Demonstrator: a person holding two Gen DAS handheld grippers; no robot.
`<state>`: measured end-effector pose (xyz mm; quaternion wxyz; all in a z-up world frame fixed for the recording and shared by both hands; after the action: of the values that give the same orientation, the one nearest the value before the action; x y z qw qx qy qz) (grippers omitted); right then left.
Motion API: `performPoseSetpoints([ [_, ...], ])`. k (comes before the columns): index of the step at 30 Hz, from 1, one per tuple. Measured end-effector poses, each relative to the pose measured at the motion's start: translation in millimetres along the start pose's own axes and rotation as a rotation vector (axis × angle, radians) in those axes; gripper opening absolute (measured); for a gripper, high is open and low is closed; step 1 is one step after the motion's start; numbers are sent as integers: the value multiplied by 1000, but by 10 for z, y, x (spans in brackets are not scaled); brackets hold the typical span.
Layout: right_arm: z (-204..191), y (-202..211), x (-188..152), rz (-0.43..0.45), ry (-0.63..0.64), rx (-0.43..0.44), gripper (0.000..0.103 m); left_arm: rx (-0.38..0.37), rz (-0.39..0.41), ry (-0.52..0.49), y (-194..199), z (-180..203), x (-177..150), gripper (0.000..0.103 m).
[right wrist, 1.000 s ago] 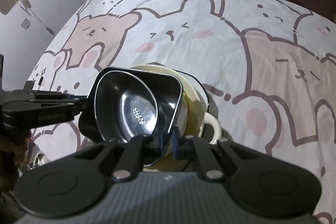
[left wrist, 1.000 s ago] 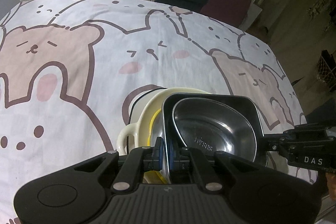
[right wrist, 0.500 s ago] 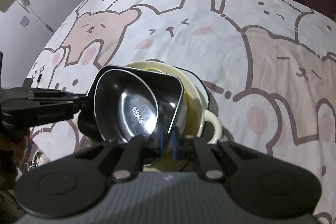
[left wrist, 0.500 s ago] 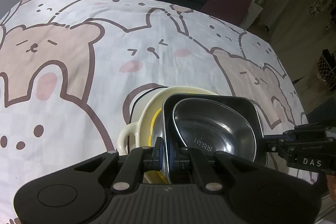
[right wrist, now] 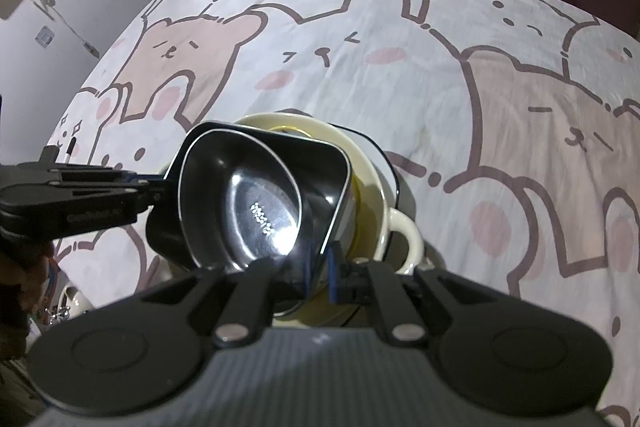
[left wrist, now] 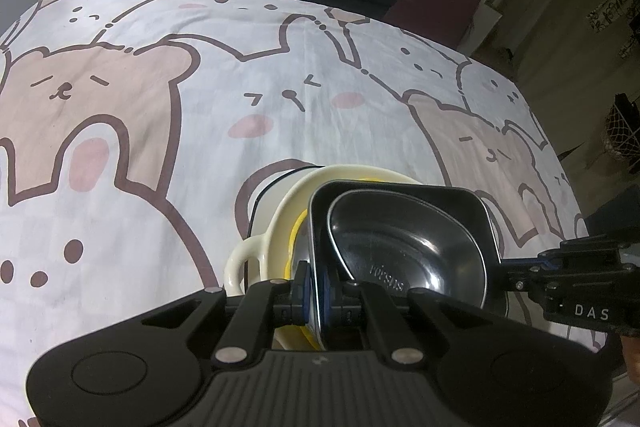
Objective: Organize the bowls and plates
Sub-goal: 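Lower the steel tray onto the cream bowl stack with both grippers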
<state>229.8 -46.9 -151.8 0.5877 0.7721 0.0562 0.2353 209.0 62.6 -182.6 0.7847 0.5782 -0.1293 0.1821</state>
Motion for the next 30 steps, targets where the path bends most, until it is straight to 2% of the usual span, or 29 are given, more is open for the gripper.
performPoseSetpoints([
  [30,9,-80,9,-6,0,-19,11,-1,2,4,-21,-19,49,6],
])
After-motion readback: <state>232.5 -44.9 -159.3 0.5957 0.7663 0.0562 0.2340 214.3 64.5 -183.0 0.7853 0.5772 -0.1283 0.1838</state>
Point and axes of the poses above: each gripper's, at about its wrist camera, not at the fingertips, and y roughly against the way its jaws point, z to its right, x to its top, the point moved 8 cm from there along -y, roughly the way its jaws point, and after that the axes turned 3 degrees about -z, right-handed, at the moved point
